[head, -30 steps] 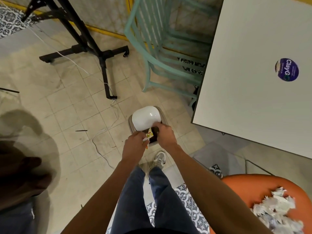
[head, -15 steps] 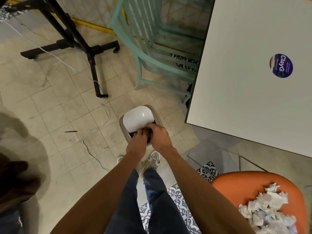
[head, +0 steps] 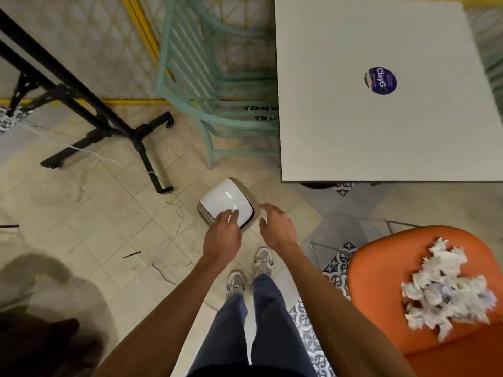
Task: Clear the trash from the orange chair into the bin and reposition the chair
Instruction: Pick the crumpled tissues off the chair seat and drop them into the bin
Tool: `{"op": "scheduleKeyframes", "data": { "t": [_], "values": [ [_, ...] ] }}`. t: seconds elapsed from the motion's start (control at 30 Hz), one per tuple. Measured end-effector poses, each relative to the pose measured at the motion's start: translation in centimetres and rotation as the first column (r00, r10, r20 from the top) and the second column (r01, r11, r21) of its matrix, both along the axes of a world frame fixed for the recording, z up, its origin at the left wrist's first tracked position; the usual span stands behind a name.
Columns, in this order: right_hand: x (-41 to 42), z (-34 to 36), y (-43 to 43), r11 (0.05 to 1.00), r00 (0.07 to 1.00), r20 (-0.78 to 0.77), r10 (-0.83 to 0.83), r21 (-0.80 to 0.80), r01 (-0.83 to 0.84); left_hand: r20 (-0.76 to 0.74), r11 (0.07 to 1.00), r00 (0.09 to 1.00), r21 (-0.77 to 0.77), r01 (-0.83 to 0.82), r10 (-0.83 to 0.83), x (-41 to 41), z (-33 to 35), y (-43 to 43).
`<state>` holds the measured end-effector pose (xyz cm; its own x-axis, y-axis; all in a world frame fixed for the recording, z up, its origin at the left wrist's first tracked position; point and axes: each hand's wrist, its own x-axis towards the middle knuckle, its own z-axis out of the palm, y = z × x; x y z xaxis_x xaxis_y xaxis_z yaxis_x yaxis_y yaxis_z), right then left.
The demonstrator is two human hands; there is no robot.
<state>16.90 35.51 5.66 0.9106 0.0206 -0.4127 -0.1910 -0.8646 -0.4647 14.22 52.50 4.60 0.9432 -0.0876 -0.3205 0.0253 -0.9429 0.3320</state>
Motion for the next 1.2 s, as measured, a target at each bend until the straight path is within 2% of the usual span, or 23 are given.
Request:
{"op": "scheduleKeyframes", "data": {
  "t": [0.2,0.3,0.47,0.7,0.8,1.0,1.2],
  "values": [
    [-6.0,3.0,-3.9,0.975,0.972,0.083,-0.22,-0.012,0.221,0.152,0.981,0.971,-0.022,0.192,-0.187,-1.1,3.7,-3.3],
    [-8.5,3.7,-5.9,0.957,0.953,0.091,-0.289,-0.006,0.29,0.169,0.968,0.956,-0.024,0.248,-0.241,-1.6,4.4,-5.0],
    [-13.3,4.6,-11.4,0.882,0.876,0.117,-0.468,0.001,0.471,0.152,0.922,0.916,-0.063,0.383,-0.37,-3.0,5.3,-11.1],
    [-19.2,4.1,-20.9,0.728,0.719,0.129,-0.683,0.037,0.685,0.153,0.805,0.807,-0.086,0.586,-0.571,-5.4,4.6,-23.0],
    [-21.6,3.2,-25.5,0.673,0.662,0.135,-0.737,0.051,0.738,0.159,0.742,0.744,-0.083,0.665,-0.649,-6.6,4.4,-28.7],
    [-26.2,0.8,-34.9,0.579,0.573,0.097,-0.814,0.051,0.814,0.096,0.679,0.688,-0.111,0.726,-0.72,-10.4,2.9,-39.3],
    [-30.3,-2.5,-42.5,0.498,0.499,0.04,-0.866,-0.019,0.867,-0.005,0.635,0.639,-0.117,0.764,-0.769,-14.2,0.4,-48.0]
  ]
}}
